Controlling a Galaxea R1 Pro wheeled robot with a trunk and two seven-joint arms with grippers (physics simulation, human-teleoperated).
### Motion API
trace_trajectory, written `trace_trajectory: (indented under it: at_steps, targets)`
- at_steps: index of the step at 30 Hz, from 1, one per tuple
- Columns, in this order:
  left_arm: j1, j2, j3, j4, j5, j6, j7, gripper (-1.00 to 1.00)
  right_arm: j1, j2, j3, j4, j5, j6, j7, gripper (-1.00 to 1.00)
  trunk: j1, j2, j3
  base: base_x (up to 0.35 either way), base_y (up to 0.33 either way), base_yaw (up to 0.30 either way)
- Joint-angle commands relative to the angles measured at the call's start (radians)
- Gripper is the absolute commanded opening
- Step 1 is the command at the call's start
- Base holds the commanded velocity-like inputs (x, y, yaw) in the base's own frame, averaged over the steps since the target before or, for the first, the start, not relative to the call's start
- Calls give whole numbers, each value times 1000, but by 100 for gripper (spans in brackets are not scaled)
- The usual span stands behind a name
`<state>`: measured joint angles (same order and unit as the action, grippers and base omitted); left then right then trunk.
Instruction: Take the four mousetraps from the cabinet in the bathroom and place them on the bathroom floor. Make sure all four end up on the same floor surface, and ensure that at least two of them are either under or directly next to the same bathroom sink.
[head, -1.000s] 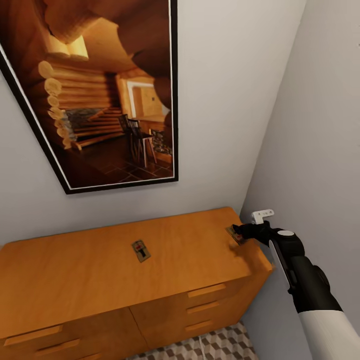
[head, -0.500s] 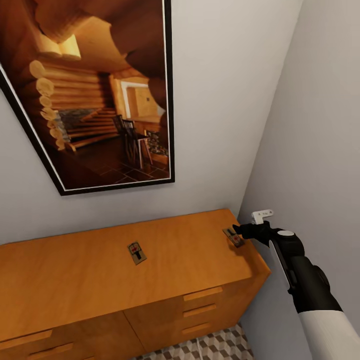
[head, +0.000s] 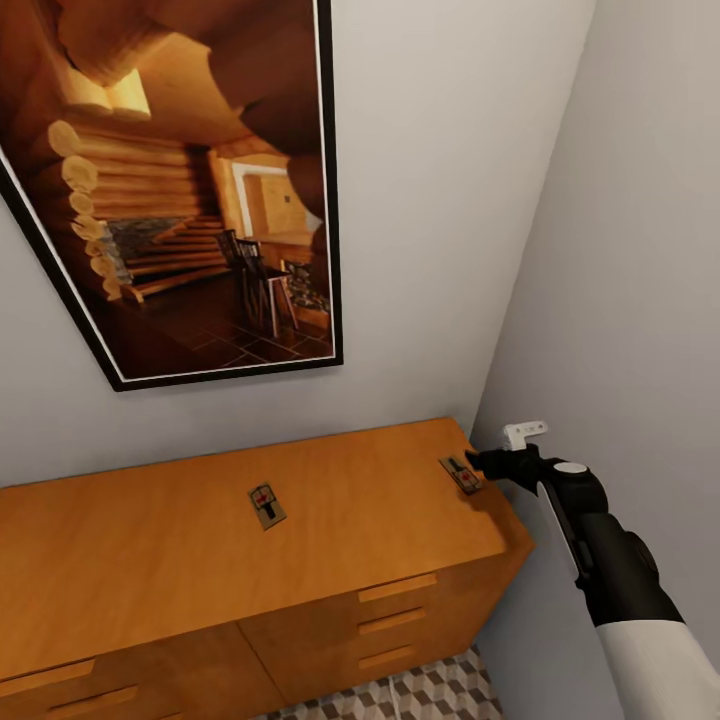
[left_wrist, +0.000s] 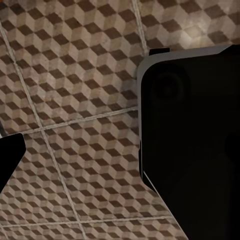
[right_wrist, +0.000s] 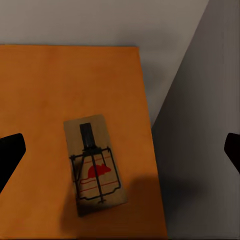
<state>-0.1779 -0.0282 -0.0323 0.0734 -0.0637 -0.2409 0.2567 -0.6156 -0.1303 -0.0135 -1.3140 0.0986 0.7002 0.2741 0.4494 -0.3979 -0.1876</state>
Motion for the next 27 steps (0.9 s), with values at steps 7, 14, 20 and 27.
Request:
trace_trajectory:
  at_steps: [7, 14, 20, 27]
  targets:
    - [-2, 0, -3, 5, -7, -6, 6, 100, -1, 2, 9, 28, 12, 3, 13, 100, 1, -2, -2, 0, -3, 0]
    - [-1, 1, -3, 5, -7, -6, 6, 100, -1, 3, 57, 41, 13, 3, 15, 100, 1, -2, -2, 0, 0, 0]
    - [0, 1, -3, 5, -7, -6, 6, 100, -1, 4, 82, 43, 12, 2, 16, 100, 1, -2, -2, 0, 0, 0]
    - [1, 1, -3, 5, -7, -6, 6, 100, -1, 5, 89, 44, 12, 2, 16, 100, 1, -2, -2, 0, 0, 0]
